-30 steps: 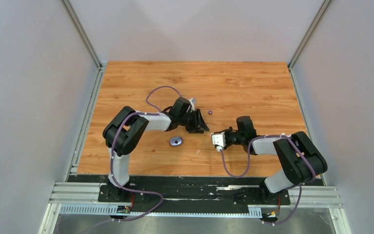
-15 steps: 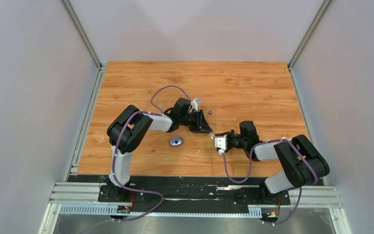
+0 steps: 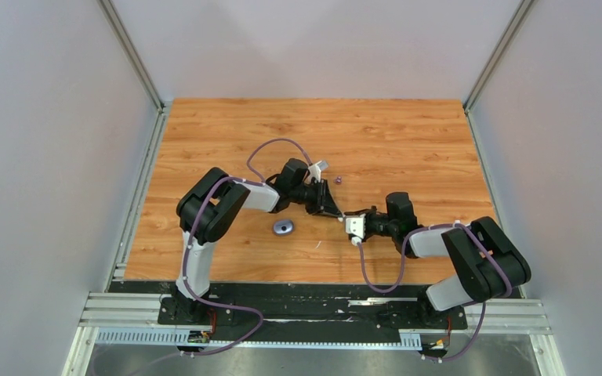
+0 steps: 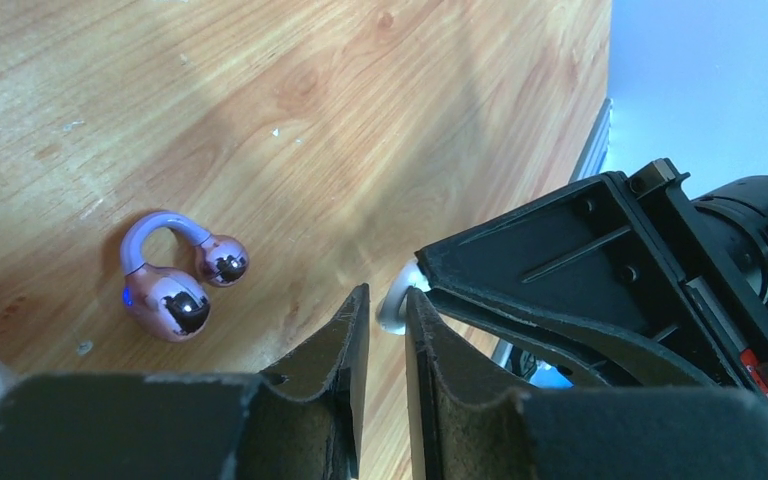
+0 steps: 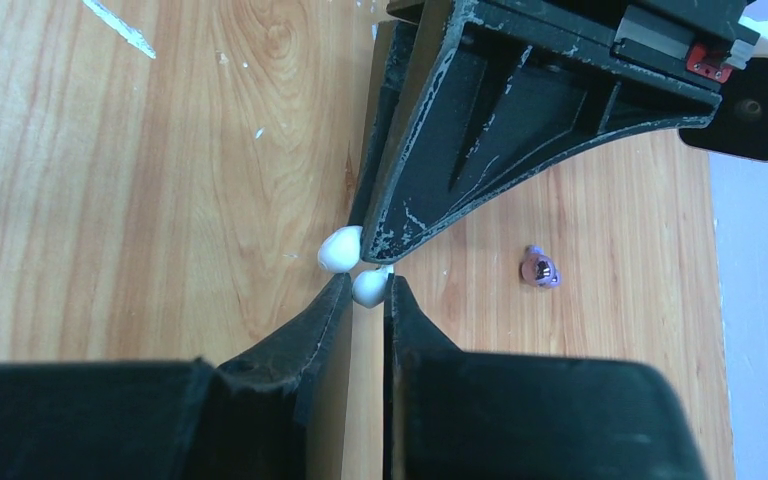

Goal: Insert the wireless bluetooth earbuds into the charging case
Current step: Pick up the earbud from the center of the board.

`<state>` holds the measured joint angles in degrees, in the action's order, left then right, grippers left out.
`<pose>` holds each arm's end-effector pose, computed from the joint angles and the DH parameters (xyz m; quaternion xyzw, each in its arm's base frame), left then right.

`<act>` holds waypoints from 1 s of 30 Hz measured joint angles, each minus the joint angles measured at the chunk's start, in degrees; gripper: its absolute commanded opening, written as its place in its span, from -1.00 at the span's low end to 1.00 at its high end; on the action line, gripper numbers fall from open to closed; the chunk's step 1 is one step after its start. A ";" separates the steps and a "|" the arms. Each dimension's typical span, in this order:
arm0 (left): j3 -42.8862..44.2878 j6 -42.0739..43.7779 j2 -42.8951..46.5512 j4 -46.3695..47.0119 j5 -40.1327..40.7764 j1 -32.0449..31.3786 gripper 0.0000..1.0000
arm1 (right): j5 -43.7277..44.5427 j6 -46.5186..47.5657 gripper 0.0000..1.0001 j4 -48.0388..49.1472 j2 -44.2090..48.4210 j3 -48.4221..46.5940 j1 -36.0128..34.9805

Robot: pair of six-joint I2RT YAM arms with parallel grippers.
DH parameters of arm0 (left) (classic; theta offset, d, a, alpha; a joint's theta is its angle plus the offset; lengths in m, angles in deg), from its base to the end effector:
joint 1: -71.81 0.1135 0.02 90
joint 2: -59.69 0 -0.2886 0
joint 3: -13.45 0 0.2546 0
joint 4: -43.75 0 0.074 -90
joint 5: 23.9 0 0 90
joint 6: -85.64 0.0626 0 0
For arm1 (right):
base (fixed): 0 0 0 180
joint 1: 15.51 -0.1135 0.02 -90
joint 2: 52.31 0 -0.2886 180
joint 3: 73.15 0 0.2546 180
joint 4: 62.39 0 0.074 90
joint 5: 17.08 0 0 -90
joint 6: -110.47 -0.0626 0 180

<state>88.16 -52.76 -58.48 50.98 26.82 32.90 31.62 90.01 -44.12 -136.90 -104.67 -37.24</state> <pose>0.3174 -0.3071 0.1204 0.0820 0.8497 -0.5109 0.1012 0.2124 0.1291 0.1282 -0.7071 0.4630 0.1100 0.5230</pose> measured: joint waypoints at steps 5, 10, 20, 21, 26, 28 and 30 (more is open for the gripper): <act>0.48 0.50 -0.07 0.26 -0.94 0.00 -0.53 | -0.68 0.20 -1.00 -0.02 -0.39 -0.59 0.00; 0.55 0.79 -0.92 1.46 -1.92 0.07 -0.63 | -0.79 0.63 -1.00 -0.85 -0.52 -0.81 0.02; 0.61 0.81 -1.38 1.84 -2.71 0.02 -0.63 | -1.22 1.77 -1.00 -2.51 -0.52 -1.07 0.02; 0.61 0.83 -1.38 1.97 -2.71 0.02 -0.68 | -1.22 1.86 -1.00 -2.51 -0.52 -1.07 0.02; 0.59 0.72 -1.38 3.02 -2.99 0.07 -0.56 | -1.18 2.62 -1.00 -2.67 -0.52 -1.07 0.07; 0.59 0.55 -1.38 3.48 -3.32 0.07 -0.58 | -1.18 2.86 -1.00 -2.71 -0.52 -1.09 0.09; 0.59 0.22 -1.46 4.09 -3.63 0.13 -0.65 | -1.18 3.06 -1.00 -2.84 -0.48 -1.20 0.17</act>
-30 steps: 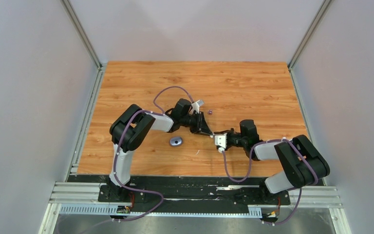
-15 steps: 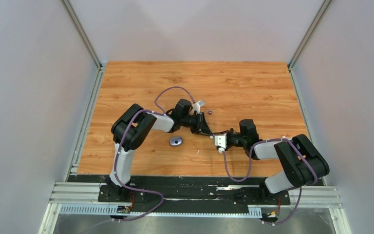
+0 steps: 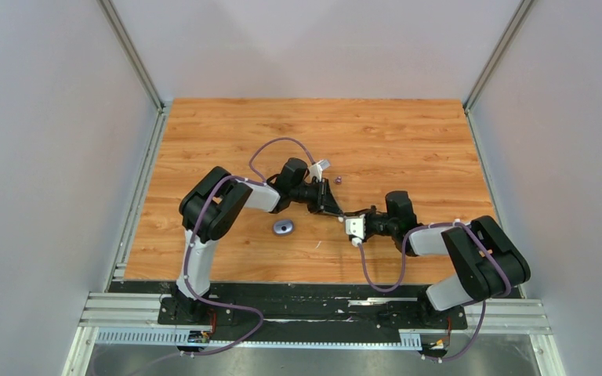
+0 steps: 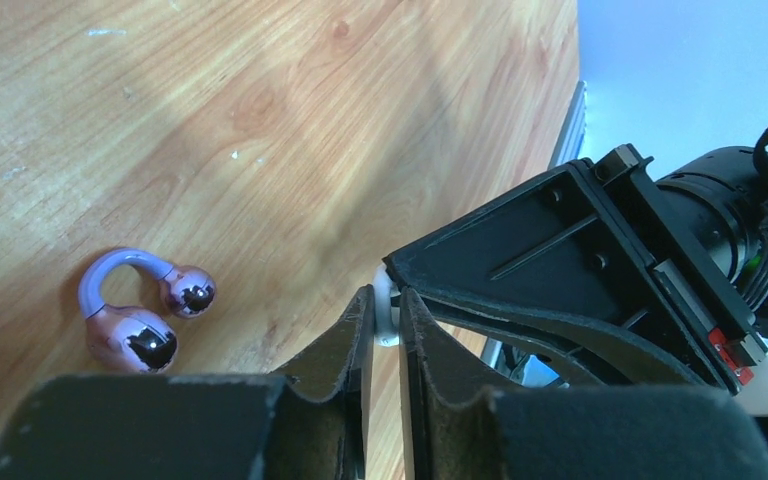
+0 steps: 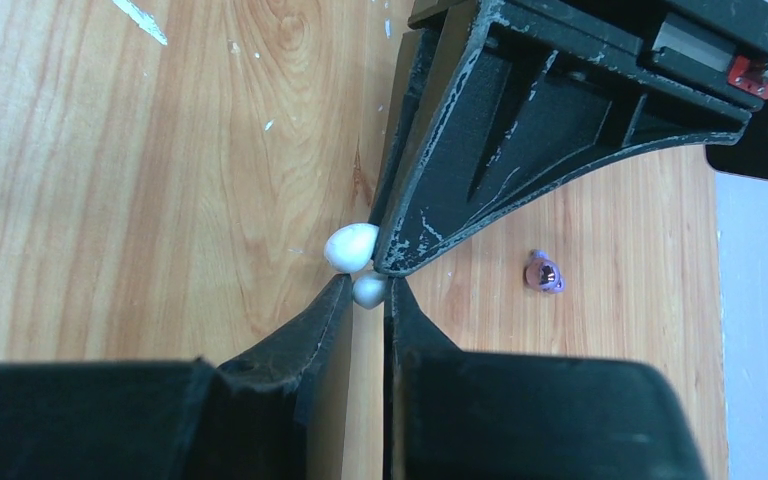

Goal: Insert the wireless bluetooth earbuds into the charging case
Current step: Pick up the earbud from the center of the board.

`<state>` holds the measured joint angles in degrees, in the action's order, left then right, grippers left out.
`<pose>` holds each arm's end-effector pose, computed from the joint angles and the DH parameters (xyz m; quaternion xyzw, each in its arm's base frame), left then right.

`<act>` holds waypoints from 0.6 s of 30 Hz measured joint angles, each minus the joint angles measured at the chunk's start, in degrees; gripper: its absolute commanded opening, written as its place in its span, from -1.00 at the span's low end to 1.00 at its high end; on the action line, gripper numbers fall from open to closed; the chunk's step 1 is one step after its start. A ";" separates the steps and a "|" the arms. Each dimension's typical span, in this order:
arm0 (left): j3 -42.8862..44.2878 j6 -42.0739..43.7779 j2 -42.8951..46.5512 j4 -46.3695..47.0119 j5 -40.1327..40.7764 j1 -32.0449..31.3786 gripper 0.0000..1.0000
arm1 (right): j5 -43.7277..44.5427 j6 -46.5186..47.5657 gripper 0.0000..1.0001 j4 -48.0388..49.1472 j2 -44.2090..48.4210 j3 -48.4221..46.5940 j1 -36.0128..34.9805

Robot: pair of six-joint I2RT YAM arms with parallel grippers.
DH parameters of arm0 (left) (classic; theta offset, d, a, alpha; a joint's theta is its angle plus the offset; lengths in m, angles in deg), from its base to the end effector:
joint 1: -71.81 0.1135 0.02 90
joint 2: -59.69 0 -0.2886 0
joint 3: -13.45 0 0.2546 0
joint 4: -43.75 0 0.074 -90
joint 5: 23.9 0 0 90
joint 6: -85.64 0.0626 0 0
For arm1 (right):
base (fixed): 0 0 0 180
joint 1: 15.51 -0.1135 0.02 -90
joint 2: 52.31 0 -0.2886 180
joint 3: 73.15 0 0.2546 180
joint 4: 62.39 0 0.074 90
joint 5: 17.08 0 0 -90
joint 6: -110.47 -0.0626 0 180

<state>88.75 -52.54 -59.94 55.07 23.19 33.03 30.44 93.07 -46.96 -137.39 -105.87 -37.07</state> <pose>0.3204 -0.3121 0.1212 0.1069 0.8295 -0.5388 0.1010 0.2140 0.1300 0.1272 -0.7209 0.4493 0.1131 0.5154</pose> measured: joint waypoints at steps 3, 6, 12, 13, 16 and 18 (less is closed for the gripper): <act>0.00 -0.57 -0.20 1.44 -0.96 0.20 -0.70 | 0.04 0.28 -1.00 -0.13 0.07 -0.07 0.04; 0.00 -0.98 -0.50 2.21 -1.40 0.33 -0.87 | 0.02 0.57 -1.00 -0.28 0.33 -0.07 0.11; 0.00 -1.60 -0.92 2.40 -1.84 0.42 -1.00 | 0.00 0.57 -0.56 -1.14 0.68 -0.07 0.11; 0.00 -1.53 -0.92 2.40 -1.95 0.46 -1.00 | 0.00 0.44 -0.50 -1.46 0.98 -0.07 0.11; 0.07 -0.31 -0.92 2.89 -3.21 0.46 -1.00 | -0.09 -0.68 -0.31 -6.62 3.39 -1.27 0.11; 0.59 1.60 -0.81 2.40 -4.02 0.66 -1.00 | -1.07 -1.79 -0.18 -14.12 7.82 -4.37 0.76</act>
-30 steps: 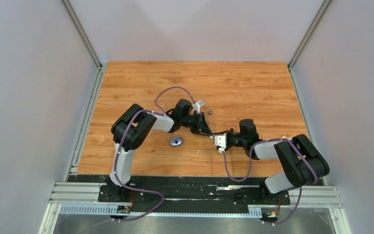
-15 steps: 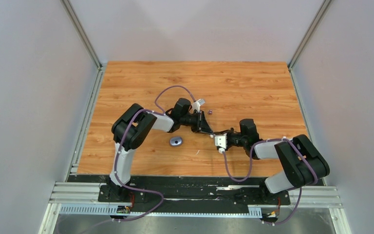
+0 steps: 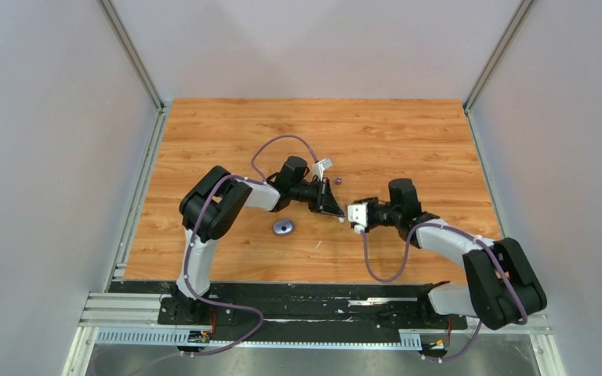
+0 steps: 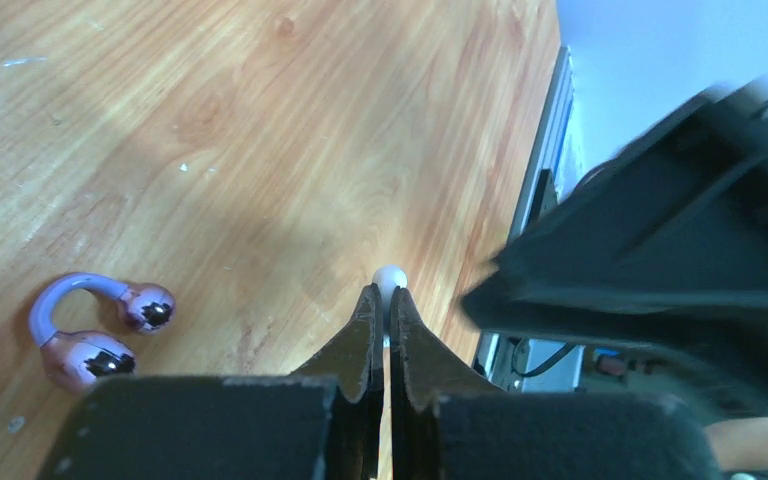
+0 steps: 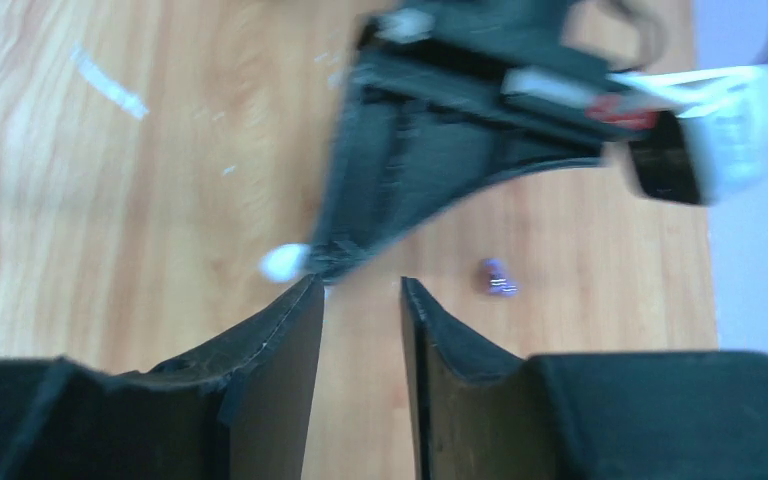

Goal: Insert the wireless bluetooth earbuds into the charging case
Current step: Pick up the earbud from the center of the board, then pick up the charging case at the center of the board.

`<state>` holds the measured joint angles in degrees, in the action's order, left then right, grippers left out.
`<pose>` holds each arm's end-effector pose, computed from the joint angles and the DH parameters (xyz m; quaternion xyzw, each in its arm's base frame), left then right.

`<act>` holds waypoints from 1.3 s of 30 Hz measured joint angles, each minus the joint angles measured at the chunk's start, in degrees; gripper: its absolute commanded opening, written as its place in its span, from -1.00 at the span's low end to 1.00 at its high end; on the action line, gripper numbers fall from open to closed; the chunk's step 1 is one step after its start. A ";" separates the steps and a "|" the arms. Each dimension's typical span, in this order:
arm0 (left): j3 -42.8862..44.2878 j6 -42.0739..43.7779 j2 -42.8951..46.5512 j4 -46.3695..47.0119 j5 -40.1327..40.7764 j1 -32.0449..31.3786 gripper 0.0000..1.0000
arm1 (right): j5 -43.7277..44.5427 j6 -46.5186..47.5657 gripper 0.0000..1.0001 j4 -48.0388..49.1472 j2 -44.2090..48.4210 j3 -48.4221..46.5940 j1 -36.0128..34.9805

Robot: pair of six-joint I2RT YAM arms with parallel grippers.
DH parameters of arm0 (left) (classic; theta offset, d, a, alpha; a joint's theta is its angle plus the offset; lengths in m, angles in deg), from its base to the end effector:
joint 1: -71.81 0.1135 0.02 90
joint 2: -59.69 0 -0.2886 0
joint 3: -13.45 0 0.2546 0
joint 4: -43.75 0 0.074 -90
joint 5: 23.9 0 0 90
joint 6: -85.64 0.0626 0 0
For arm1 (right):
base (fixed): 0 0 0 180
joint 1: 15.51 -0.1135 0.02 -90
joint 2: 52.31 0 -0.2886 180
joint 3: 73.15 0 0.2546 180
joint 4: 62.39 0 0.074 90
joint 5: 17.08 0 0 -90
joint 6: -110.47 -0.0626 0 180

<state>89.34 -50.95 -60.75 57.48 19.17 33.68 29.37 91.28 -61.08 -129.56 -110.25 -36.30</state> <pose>0.3241 -0.3125 0.1239 0.1372 0.8100 -0.5611 0.1014 0.2127 0.1269 0.1560 -0.7122 0.4691 0.1337 0.5048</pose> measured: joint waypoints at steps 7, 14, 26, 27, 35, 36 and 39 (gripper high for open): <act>0.74 14.47 9.40 -14.86 -2.89 3.89 -1.00 | -6.71 -10.99 -0.06 -24.13 5.75 -23.47 5.90; 7.02 35.65 24.35 -38.91 -3.23 15.12 -1.00 | -15.39 -26.73 0.07 -37.11 -17.31 -47.52 6.97; 11.69 66.14 37.99 -69.20 0.96 22.45 -1.00 | -18.67 -34.38 0.02 -60.76 -58.12 -92.85 3.32; 11.19 66.45 38.47 -69.88 1.20 23.15 -1.00 | -18.84 -34.73 0.05 -61.35 -58.51 -93.64 2.82; 9.88 66.36 38.86 -71.30 2.47 27.50 -1.00 | -19.87 -30.45 0.11 -63.76 -58.29 -89.46 -0.37; 9.77 66.25 38.86 -71.28 2.51 28.06 -1.00 | -19.54 -28.44 0.11 -63.93 -57.77 -87.12 -0.70; 9.55 66.01 38.86 -71.28 2.73 28.63 -1.00 | -17.81 -22.23 0.15 -63.23 -54.40 -77.83 -1.55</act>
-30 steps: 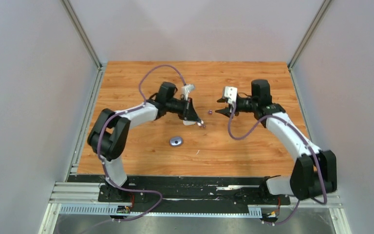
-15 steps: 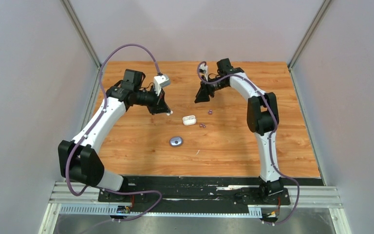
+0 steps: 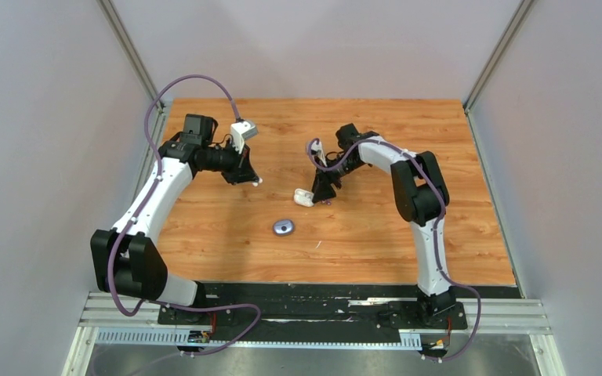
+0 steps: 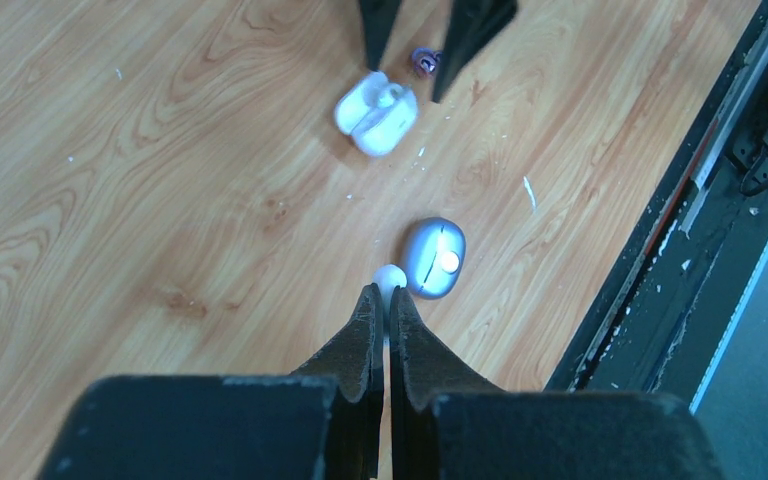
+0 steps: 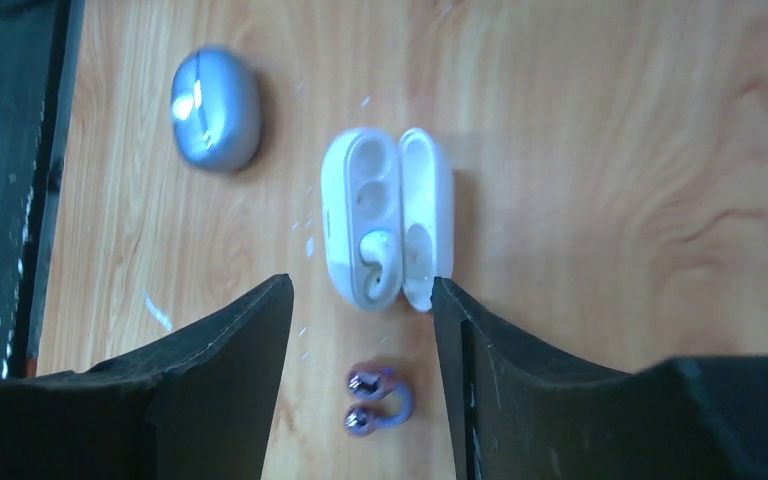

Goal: Insert the wireless bluetooth earbuds into the charging case
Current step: Pick up the charging case at the center of the board.

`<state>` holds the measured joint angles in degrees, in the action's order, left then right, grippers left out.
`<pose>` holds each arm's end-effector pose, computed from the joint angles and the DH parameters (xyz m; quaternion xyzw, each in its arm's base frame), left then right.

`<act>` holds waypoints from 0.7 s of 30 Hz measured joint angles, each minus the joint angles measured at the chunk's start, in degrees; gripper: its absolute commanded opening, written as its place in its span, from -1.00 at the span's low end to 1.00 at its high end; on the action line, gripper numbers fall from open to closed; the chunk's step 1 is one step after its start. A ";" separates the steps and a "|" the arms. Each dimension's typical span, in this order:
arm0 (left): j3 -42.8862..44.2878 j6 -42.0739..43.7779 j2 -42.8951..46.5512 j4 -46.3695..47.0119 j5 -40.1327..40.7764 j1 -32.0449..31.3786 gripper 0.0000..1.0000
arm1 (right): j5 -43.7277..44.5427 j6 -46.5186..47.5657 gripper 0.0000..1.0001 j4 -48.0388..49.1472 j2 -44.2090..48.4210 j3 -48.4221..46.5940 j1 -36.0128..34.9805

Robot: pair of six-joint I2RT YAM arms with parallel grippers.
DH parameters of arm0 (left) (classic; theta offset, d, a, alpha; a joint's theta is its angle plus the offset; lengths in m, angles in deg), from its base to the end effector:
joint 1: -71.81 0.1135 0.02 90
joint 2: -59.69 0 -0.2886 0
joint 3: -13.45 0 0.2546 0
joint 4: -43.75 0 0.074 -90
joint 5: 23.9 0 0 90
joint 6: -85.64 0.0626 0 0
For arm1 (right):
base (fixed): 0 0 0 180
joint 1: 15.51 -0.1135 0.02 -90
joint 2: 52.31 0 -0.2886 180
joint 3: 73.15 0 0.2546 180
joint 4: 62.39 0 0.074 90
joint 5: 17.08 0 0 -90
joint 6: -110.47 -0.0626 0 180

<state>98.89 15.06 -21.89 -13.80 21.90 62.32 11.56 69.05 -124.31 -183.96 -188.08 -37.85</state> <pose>0.2908 -0.0929 0.3203 0.3333 0.8233 -0.3312 0.3186 0.4195 0.2318 0.1539 -0.5376 0.6678 0.4752 0.1981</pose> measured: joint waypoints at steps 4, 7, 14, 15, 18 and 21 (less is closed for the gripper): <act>-0.09 -0.07 0.00 -0.07 0.26 0.31 -1.00 | 2.60 7.30 0.18 2.38 6.71 10.56 -0.39; -0.09 -0.07 0.00 -0.15 0.46 0.37 -1.00 | 4.15 11.69 0.22 4.98 10.29 13.84 -0.39; -0.09 -0.26 0.00 -0.20 0.85 0.55 -1.00 | 6.01 11.13 -0.01 11.67 12.70 15.69 -0.26; -0.09 -0.24 0.00 -0.22 0.85 0.55 -1.00 | 5.95 9.38 -0.04 12.00 12.52 15.19 -0.15; -0.09 -0.24 0.00 -0.31 0.85 0.55 -1.00 | 5.09 2.40 -0.10 12.94 10.80 10.88 -0.02; -0.09 -0.26 0.00 -0.50 0.85 0.55 -1.00 | 3.76 -4.15 -0.20 13.31 9.03 7.43 -0.02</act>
<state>98.80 14.80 -21.89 -14.30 22.75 62.86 15.32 64.89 -111.00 -174.94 -180.65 -37.88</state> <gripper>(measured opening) 0.009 0.441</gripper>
